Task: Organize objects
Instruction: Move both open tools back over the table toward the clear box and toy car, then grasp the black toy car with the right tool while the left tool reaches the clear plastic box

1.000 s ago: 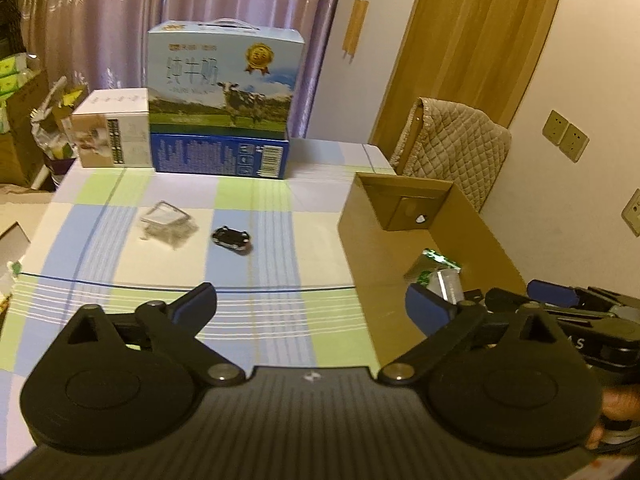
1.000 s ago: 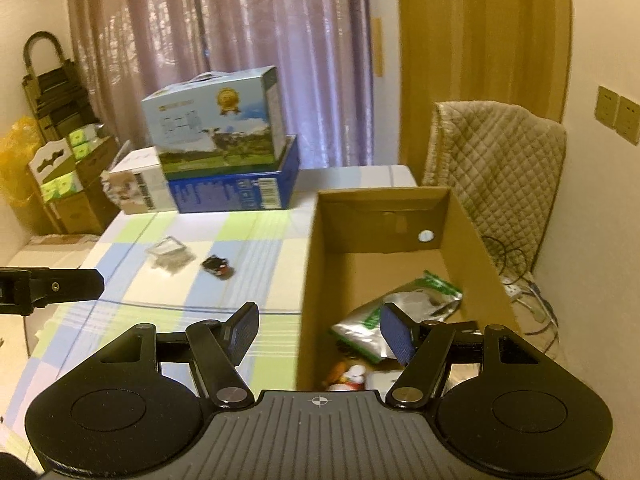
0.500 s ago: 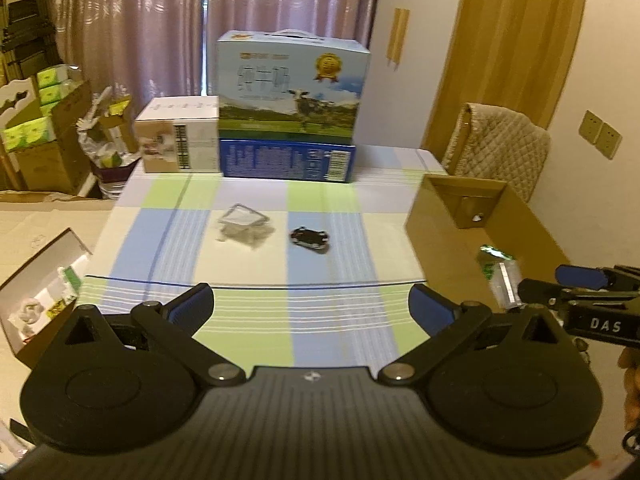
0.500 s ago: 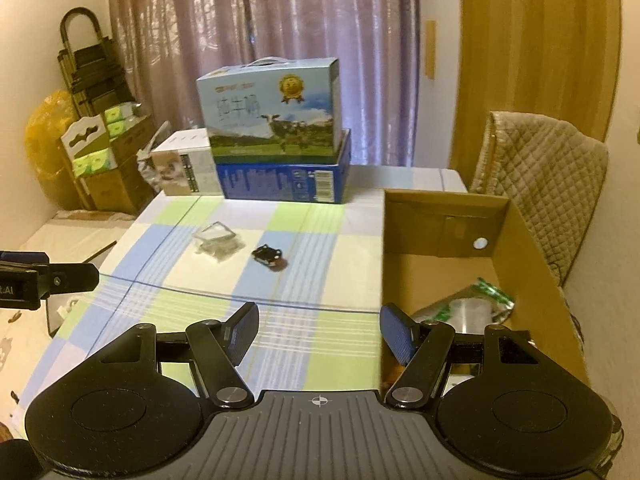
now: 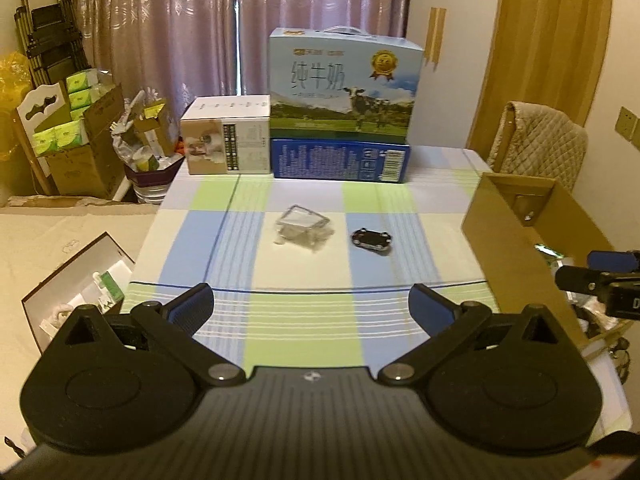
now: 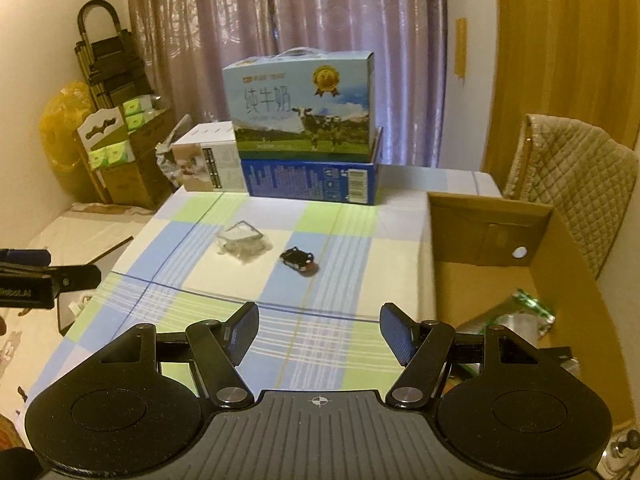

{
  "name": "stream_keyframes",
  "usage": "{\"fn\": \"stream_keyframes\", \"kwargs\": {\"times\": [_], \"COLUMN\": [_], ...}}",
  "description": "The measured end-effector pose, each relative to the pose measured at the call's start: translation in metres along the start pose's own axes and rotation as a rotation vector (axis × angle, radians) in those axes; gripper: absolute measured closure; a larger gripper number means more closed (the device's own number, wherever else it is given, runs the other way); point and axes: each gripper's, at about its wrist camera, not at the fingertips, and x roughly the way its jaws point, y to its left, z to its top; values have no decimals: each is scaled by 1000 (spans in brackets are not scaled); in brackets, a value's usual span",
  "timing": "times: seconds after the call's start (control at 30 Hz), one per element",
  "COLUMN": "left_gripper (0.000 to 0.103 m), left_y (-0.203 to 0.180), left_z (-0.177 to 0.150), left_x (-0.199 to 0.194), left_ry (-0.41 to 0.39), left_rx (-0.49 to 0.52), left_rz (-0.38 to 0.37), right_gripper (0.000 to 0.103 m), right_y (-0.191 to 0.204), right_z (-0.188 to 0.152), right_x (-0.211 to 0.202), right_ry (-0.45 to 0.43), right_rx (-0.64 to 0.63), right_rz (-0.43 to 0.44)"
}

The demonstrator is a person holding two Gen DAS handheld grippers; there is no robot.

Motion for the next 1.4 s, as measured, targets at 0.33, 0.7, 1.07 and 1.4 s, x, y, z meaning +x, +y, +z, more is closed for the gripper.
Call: {"fn": "stream_keyframes", "kwargs": {"times": [0.33,0.7,1.07,1.4], "left_gripper": [1,1,1,1], "left_y": [29,49,55,59], "left_z": [3,4,8,18], "left_x": [57,153,218,259], "left_ry": [-14,-5,-71,-62], "left_rx": [38,79,31,38], "left_rz": [-2,-45,-87,-60], "right_gripper": [39,39,39,39], "right_y": [13,12,4,-13], "right_z": [0,-9,2,-2], "right_x": [76,173,245,301], "right_ry": [-1,-21,-41,-17], "right_rx": [-8,-121,-209,-220], "right_rz": [59,110,112,108]}}
